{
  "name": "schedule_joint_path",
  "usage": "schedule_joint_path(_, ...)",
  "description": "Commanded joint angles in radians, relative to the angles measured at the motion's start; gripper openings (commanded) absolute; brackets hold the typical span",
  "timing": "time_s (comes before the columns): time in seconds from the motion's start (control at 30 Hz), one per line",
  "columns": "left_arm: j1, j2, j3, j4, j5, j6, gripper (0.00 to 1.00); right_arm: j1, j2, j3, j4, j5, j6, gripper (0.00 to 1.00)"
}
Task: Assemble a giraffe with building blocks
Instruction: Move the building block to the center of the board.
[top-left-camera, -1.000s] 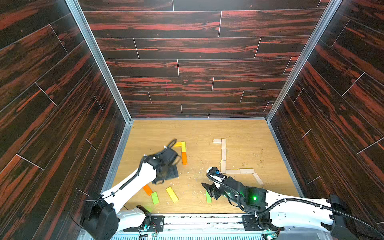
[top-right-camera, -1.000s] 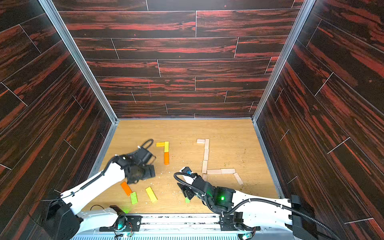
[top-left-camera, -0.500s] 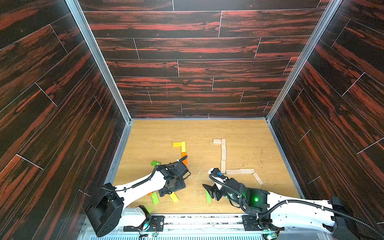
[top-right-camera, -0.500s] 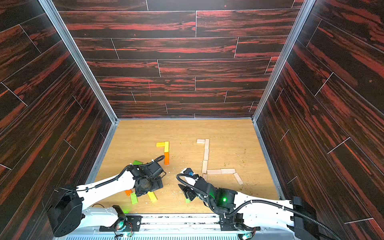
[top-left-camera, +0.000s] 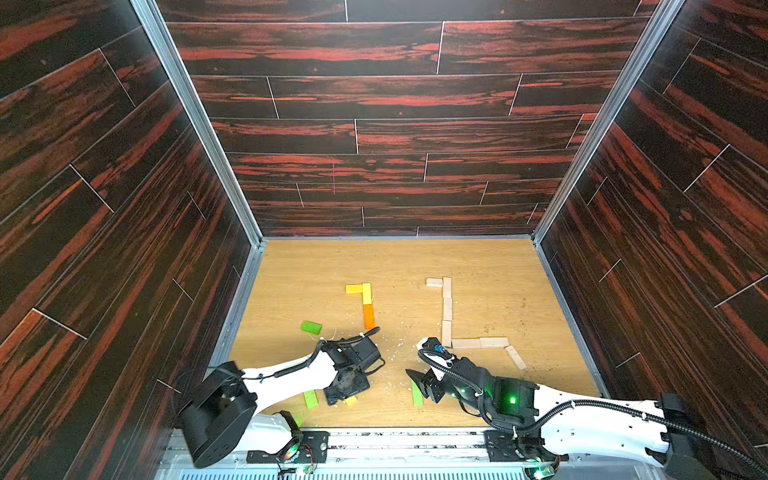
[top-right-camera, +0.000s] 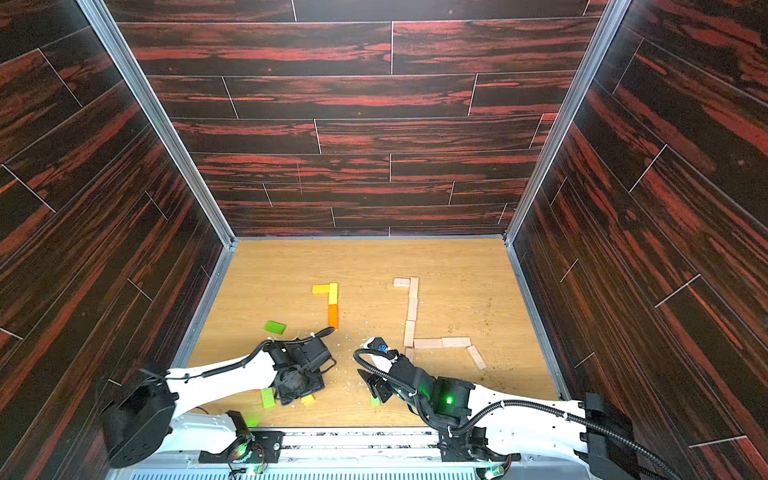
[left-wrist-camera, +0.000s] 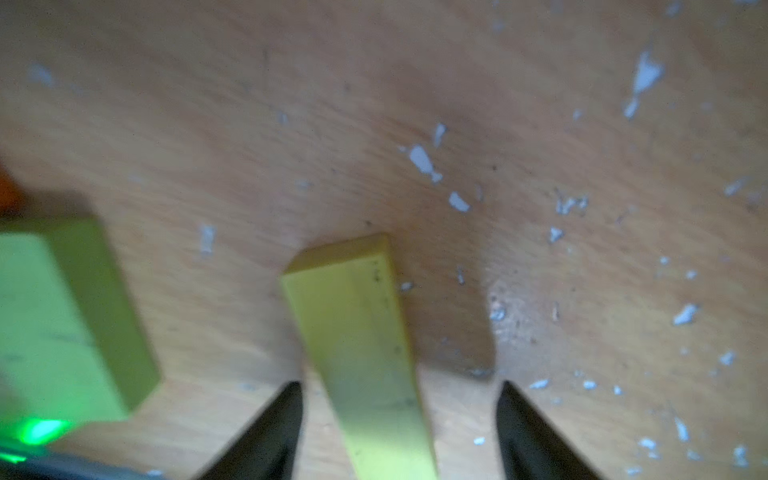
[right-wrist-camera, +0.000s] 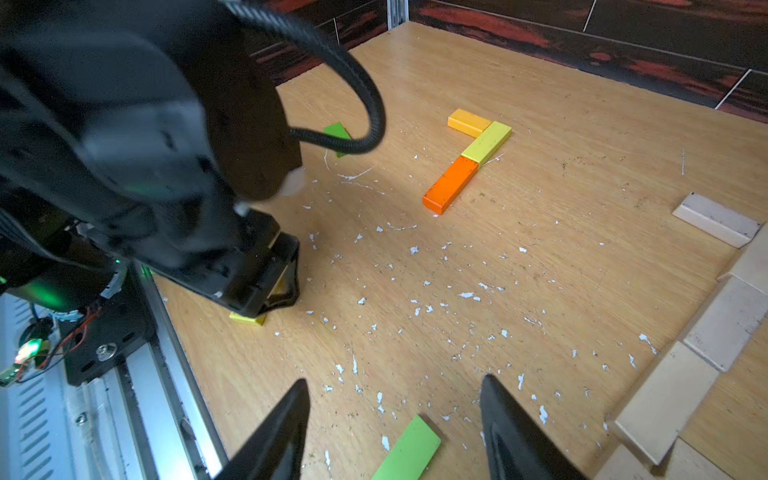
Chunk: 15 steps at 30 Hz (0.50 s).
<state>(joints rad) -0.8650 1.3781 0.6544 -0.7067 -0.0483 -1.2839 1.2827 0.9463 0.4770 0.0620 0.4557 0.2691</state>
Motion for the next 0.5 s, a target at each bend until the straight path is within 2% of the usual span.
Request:
schedule_joint_path(0.0, -0.012, 0.039, 0.013, 0.024, 0.006, -0.002, 0.56, -0.002, -0.002, -0.006, 0.013, 0.004, 0.007, 0.65)
schedule_joint_path(0.13, -0.014, 0.084, 0.069, 0.011, 0.001, 0.062, 0.34, -0.002, -0.01, -0.007, 0.002, 0.014, 0.009, 0.65)
schedule_joint_path(0.23, -0.013, 0.142, 0.14, -0.01, -0.005, 0.133, 0.22, -0.002, -0.011, -0.005, -0.001, 0.021, 0.008, 0.65)
schedule_joint_path(0.3, -0.012, 0.19, 0.196, -0.02, -0.01, 0.2, 0.18, -0.002, -0.011, 0.0, -0.008, 0.024, 0.013, 0.66)
schedule_joint_path(0.37, -0.007, 0.239, 0.259, -0.035, -0.005, 0.265, 0.03, -0.001, -0.014, 0.002, -0.013, 0.026, 0.018, 0.65)
schedule_joint_path(0.4, -0.001, 0.266, 0.291, -0.046, -0.001, 0.298, 0.0, -0.002, -0.015, 0.004, -0.016, 0.024, 0.02, 0.65)
schedule_joint_path(0.47, 0.013, 0.304, 0.341, -0.063, 0.002, 0.357, 0.0, -0.002, -0.021, 0.012, -0.029, 0.026, 0.022, 0.66)
